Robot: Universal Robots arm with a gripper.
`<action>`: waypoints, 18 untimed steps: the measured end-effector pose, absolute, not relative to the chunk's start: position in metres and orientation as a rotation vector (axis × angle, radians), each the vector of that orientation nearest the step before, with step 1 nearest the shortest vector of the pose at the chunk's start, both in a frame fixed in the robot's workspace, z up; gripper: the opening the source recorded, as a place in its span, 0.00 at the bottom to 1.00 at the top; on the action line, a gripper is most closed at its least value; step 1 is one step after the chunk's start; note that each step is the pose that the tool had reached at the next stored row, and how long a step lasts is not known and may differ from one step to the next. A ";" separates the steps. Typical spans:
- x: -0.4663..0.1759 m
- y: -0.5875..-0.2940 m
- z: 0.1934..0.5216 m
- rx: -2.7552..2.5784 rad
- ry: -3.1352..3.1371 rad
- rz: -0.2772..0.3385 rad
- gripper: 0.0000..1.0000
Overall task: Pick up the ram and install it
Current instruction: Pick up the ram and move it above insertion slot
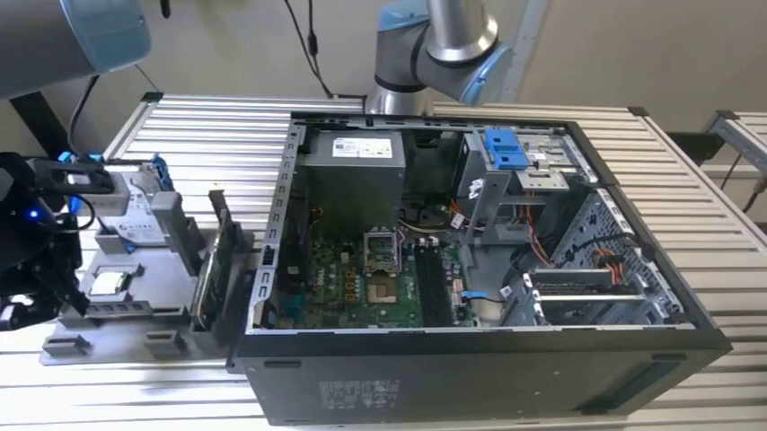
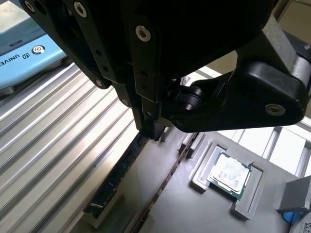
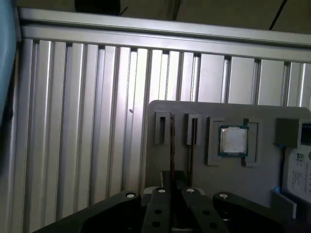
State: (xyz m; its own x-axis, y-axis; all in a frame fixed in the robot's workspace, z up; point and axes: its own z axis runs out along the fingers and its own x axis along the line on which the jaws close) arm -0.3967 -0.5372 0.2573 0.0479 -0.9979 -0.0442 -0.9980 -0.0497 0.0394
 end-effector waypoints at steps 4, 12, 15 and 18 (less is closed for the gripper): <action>-0.397 -0.537 0.257 -2.231 2.206 0.093 0.14; -0.396 -0.538 0.264 -2.205 2.232 0.094 0.14; -0.396 -0.538 0.267 -2.204 2.232 0.094 0.14; -0.396 -0.538 0.270 -2.204 2.232 0.094 0.14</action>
State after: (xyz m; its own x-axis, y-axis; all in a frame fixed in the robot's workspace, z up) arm -0.3965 -0.5376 0.2700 -0.0132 -0.9989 -0.0443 -0.9991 0.0114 0.0402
